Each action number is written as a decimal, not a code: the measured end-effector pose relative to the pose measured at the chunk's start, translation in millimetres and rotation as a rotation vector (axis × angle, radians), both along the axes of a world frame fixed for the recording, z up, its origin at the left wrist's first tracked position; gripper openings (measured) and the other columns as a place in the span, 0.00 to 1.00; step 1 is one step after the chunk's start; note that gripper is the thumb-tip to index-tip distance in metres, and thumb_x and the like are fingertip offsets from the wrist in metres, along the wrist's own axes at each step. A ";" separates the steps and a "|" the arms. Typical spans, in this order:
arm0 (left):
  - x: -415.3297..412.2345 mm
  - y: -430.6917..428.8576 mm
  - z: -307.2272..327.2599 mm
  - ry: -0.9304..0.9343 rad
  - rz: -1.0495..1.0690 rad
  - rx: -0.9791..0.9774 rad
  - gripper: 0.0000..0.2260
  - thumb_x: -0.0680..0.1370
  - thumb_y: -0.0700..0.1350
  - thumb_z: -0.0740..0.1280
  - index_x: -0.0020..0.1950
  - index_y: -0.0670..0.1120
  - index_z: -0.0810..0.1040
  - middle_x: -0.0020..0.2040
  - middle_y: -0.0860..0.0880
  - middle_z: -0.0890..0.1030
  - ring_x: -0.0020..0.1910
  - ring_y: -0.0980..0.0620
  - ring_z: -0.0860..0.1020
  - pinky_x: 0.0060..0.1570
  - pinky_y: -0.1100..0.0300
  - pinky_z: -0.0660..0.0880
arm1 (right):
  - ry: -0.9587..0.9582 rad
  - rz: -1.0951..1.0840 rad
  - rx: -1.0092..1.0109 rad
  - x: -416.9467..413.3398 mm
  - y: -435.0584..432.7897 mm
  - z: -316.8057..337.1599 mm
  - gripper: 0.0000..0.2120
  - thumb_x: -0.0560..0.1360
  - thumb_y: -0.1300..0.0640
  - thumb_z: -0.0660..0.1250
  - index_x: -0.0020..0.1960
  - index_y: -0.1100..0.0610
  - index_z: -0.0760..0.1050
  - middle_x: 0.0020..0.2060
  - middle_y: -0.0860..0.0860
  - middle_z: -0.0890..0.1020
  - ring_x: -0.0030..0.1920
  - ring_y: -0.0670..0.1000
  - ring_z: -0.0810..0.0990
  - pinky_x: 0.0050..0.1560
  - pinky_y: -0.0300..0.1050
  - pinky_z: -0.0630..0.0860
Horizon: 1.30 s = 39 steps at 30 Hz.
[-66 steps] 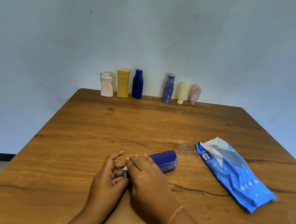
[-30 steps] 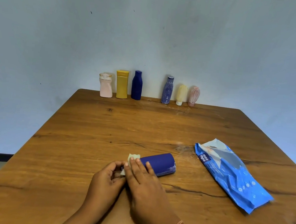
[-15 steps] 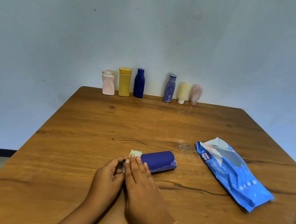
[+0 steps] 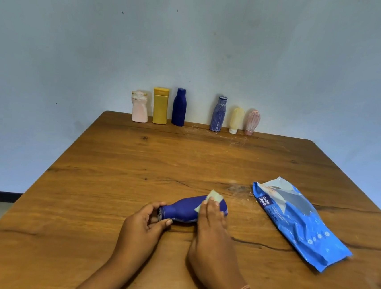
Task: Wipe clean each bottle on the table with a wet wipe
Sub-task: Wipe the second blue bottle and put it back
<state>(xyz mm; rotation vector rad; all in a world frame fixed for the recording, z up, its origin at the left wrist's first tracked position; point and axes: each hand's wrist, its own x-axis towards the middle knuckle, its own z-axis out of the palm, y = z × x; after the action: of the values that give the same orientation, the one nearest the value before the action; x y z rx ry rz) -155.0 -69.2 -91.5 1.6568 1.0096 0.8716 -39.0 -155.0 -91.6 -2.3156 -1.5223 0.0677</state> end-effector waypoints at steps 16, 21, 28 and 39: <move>0.2 0.5 -0.4 0.044 0.003 0.032 0.16 0.71 0.34 0.71 0.53 0.50 0.76 0.33 0.57 0.80 0.33 0.71 0.77 0.36 0.79 0.70 | -0.022 0.090 -0.096 11.8 0.2 16.0 0.37 0.73 0.65 0.53 0.75 0.61 0.36 0.74 0.56 0.36 0.74 0.53 0.35 0.73 0.46 0.36; -2.3 4.2 -6.1 0.058 0.032 0.050 0.15 0.72 0.31 0.67 0.54 0.47 0.77 0.43 0.57 0.80 0.38 0.71 0.78 0.40 0.79 0.71 | -0.148 0.270 -0.037 -31.7 8.3 -2.0 0.34 0.63 0.57 0.51 0.69 0.63 0.67 0.68 0.59 0.69 0.69 0.56 0.67 0.63 0.55 0.69; -0.6 0.8 -3.0 0.034 -0.004 0.038 0.16 0.71 0.33 0.71 0.53 0.51 0.76 0.42 0.58 0.80 0.38 0.70 0.78 0.39 0.79 0.71 | -0.087 0.151 -0.160 37.7 8.9 31.2 0.36 0.74 0.63 0.56 0.76 0.58 0.40 0.76 0.52 0.44 0.75 0.49 0.41 0.73 0.47 0.37; -2.3 1.2 -0.8 0.022 -0.010 0.033 0.16 0.72 0.29 0.66 0.54 0.47 0.77 0.40 0.60 0.81 0.36 0.72 0.77 0.38 0.79 0.70 | -0.139 0.328 0.057 -33.8 5.8 5.4 0.36 0.69 0.62 0.50 0.75 0.64 0.43 0.74 0.58 0.41 0.74 0.57 0.38 0.68 0.54 0.32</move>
<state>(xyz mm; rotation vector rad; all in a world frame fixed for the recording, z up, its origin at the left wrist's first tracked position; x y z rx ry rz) -157.3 -68.0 -92.3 1.7015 1.0059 0.8690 -72.9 -149.2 -86.2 -2.0427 -1.9358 -0.0527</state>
